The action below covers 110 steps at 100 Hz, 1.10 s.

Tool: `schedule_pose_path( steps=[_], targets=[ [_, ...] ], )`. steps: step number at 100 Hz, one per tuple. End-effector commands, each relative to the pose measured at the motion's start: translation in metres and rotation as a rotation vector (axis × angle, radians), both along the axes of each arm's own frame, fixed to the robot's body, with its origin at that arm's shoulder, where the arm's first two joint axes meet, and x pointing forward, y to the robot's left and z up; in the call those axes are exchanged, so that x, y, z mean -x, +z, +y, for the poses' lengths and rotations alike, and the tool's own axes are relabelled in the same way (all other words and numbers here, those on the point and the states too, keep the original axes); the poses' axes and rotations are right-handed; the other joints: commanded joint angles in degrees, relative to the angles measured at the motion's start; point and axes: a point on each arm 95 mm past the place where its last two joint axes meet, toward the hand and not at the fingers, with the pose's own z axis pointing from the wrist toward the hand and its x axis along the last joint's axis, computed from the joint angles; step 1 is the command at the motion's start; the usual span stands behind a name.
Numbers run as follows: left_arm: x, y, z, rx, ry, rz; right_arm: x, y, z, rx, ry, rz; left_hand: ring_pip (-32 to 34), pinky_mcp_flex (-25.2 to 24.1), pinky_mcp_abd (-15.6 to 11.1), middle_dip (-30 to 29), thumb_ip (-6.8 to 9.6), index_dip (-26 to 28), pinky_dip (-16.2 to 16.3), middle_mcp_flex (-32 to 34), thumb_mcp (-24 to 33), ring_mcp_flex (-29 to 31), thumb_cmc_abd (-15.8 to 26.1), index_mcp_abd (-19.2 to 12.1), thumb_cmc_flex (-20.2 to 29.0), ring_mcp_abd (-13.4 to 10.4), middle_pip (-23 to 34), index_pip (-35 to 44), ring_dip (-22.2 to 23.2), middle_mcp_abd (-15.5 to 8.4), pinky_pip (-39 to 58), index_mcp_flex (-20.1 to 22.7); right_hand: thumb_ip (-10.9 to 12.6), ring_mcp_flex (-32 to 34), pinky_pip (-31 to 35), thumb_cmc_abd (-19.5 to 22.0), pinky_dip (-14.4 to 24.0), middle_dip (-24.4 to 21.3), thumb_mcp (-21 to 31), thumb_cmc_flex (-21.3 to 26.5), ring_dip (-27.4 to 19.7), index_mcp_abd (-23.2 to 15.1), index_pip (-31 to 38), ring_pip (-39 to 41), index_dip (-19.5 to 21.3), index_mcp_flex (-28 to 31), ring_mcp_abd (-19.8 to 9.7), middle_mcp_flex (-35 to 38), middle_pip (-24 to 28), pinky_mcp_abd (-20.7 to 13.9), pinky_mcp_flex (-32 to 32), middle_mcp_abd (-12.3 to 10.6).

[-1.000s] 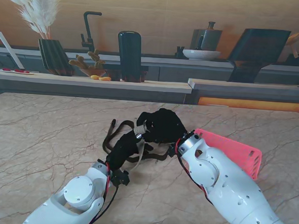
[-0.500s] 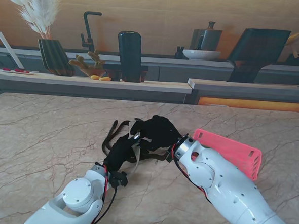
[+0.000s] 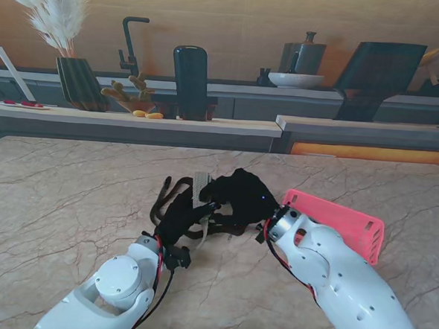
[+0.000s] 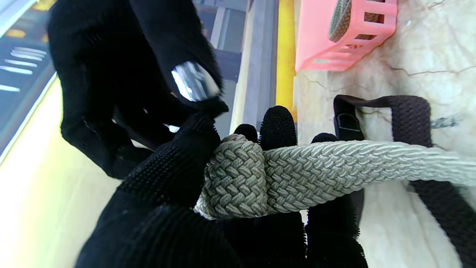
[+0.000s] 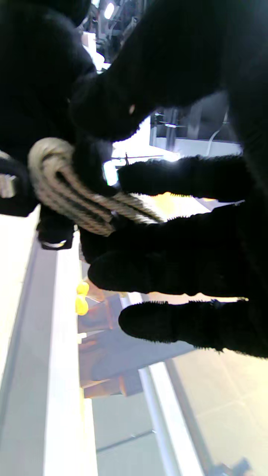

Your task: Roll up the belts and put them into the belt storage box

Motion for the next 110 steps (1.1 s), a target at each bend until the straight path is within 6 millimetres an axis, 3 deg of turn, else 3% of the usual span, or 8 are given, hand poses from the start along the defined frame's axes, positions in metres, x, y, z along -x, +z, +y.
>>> schedule_pose_path(
  steps=[1, 35, 59, 77, 80, 89, 104, 110],
  targets=[
    [-0.003, 0.011, -0.007, 0.003, -0.006, -0.042, 0.008, 0.006, -0.004, -0.038, -0.006, -0.017, 4.0, 0.6, -1.5, 2.9, 2.62, 1.8, 1.8, 2.6, 3.8, 3.0, 5.0, -7.4, 8.6, -3.9, 3.0, 3.6, 3.0, -4.3, 2.2, 0.3, 2.4, -1.8, -1.1, 2.5, -0.2, -0.2, -0.3, -2.6, -1.3, 4.2, 1.3, -2.4, 2.2, -1.3, -0.7, -2.8, -0.7, 0.2, -1.1, 0.9],
    [-0.01, 0.004, -0.011, -0.195, -0.005, -0.182, 0.009, 0.036, -0.02, -0.115, -0.161, 0.001, 9.3, 0.3, -0.8, 11.1, 3.89, 6.5, 4.2, 1.0, 4.5, 3.7, 5.5, -8.1, 10.2, -4.9, 8.4, 7.9, 8.9, -4.0, 4.8, -1.1, 4.2, -2.3, -3.3, 10.1, -0.1, -0.8, -13.4, -4.4, -4.3, 12.1, -5.6, -8.3, 3.0, -14.9, -0.6, -17.2, -2.3, -1.4, 0.7, 4.4],
    [-0.013, 0.001, -0.013, -0.293, -0.021, -0.28, -0.01, 0.021, -0.011, -0.139, -0.205, 0.246, 9.1, 0.2, -0.7, 11.1, 3.49, 10.6, 4.3, 1.0, 4.3, 3.6, 5.3, -9.3, 10.2, -4.6, 7.9, 12.0, 9.1, -3.7, 5.0, -2.0, 4.5, 0.5, -2.0, 10.5, 0.9, 0.6, -15.6, -3.8, -1.6, 16.6, -10.0, -3.2, 2.8, -8.4, -1.5, -15.2, 0.7, -1.9, 3.6, 8.4],
    [-0.014, 0.0, -0.013, -0.313, -0.019, -0.302, -0.016, 0.009, 0.0, -0.153, -0.167, 0.363, 8.4, 0.9, -1.0, 10.2, 3.15, 15.3, 3.9, 1.8, 3.9, 4.3, 4.6, -9.6, 10.0, -4.7, 6.3, 16.2, 8.6, -3.3, 5.0, -2.5, 3.2, 7.0, 1.4, 8.8, 1.9, 3.4, -4.2, -1.1, 3.2, 9.7, -3.6, 6.0, 7.3, 3.0, -2.2, -3.3, 5.1, -1.9, 7.5, 5.1],
    [-0.014, 0.0, -0.013, -0.314, -0.019, -0.301, -0.017, 0.008, 0.001, -0.153, -0.156, 0.37, 8.4, 0.9, -1.0, 10.1, 3.16, 15.8, 3.8, 1.9, 3.9, 4.3, 4.5, -9.7, 10.0, -4.7, 6.2, 16.6, 8.5, -3.2, 5.0, -2.4, -0.4, 8.1, 1.8, 8.7, 1.8, 3.4, -3.7, -0.1, 3.7, 7.8, -0.8, 6.5, 4.4, 4.2, -2.0, -1.1, 4.9, -2.0, 8.2, 4.2],
    [-0.014, 0.0, -0.013, -0.318, -0.02, -0.3, -0.018, 0.005, 0.007, -0.157, -0.126, 0.384, 8.1, 1.1, -1.2, 9.8, 3.15, 17.7, 3.6, 2.0, 4.1, 4.6, 4.2, -10.1, 9.8, -4.6, 5.9, 18.1, 8.3, -3.2, 4.9, -2.3, -4.6, 9.1, 2.2, 8.3, 2.0, 3.4, -3.8, 2.4, 4.8, 3.7, 8.1, 7.0, -2.1, 4.0, -1.6, 2.5, 4.7, -2.0, 8.5, 2.5],
    [-0.014, 0.0, -0.013, -0.322, -0.029, -0.291, -0.023, 0.005, 0.015, -0.173, -0.1, 0.341, 7.1, 1.3, -1.0, 8.6, 2.75, 18.7, 3.1, 2.7, 3.8, 4.7, 3.3, -10.0, 8.1, -4.2, 3.2, 18.3, 7.9, -2.4, 4.7, -2.0, -4.1, 12.3, 3.7, 11.3, 2.8, 2.3, -5.0, 10.5, 5.9, -4.0, 17.6, 9.6, -7.8, 11.5, -0.7, 13.5, 4.8, -1.7, 9.2, -0.9],
    [-0.014, -0.001, -0.013, -0.321, -0.033, -0.286, -0.023, 0.009, 0.015, -0.183, -0.099, 0.311, 5.7, 0.1, -0.6, 7.8, 2.64, 15.0, 2.6, 2.4, 6.5, 3.6, 0.8, -8.8, 0.1, -3.5, -1.2, 14.5, 7.8, -1.3, 3.8, -2.4, -4.1, 12.5, 3.8, 10.3, 2.8, 1.6, -3.9, 10.5, 5.9, -4.6, 18.2, 9.6, -9.0, 12.7, -0.9, 15.5, 4.0, -1.6, 8.9, -1.4]
  ],
)
